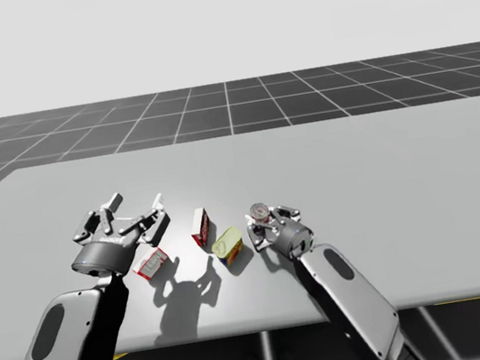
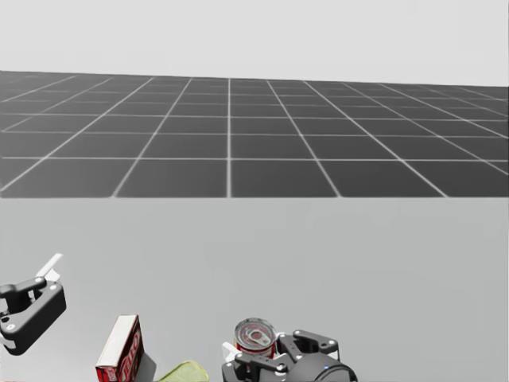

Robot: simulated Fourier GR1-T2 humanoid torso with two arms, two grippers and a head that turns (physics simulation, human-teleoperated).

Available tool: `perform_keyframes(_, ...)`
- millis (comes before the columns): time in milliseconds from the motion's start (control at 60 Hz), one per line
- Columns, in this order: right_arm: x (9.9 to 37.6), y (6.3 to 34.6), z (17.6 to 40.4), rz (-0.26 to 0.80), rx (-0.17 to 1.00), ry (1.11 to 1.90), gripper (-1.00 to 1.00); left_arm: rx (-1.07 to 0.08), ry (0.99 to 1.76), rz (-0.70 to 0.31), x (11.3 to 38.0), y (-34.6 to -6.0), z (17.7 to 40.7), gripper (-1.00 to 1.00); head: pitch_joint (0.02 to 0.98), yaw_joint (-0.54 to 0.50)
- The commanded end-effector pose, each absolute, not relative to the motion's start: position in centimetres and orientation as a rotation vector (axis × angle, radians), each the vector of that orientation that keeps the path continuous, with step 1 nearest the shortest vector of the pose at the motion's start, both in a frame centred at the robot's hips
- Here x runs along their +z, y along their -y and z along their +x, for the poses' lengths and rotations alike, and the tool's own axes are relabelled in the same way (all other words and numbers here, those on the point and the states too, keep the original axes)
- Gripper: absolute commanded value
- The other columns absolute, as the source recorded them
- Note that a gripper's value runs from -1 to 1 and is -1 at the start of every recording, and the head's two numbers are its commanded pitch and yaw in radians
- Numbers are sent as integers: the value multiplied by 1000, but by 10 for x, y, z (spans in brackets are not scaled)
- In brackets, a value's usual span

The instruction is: Lift the red soup can off the table.

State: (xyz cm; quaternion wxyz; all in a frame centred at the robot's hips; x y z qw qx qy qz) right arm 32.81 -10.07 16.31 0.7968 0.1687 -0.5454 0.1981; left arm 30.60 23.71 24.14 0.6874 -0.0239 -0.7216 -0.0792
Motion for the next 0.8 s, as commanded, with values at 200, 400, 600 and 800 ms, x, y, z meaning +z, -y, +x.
perform_keyframes(200, 200, 105, 323, 299, 370, 1272, 1000, -176, 1617, -52, 242, -238, 306, -1000, 424, -76)
perform_keyframes(400, 246, 103, 315, 297, 406, 1360, 1000, -170, 1617, -54, 243, -239, 307, -1000, 422, -77)
perform_keyframes(600, 298, 109, 314, 298, 389, 1487, 1000, -168, 1621, -52, 244, -240, 307, -1000, 420, -78)
perform_keyframes(800, 349, 120, 311, 293, 359, 1621, 1000, -166, 1622, -50, 244, -241, 307, -1000, 420, -77)
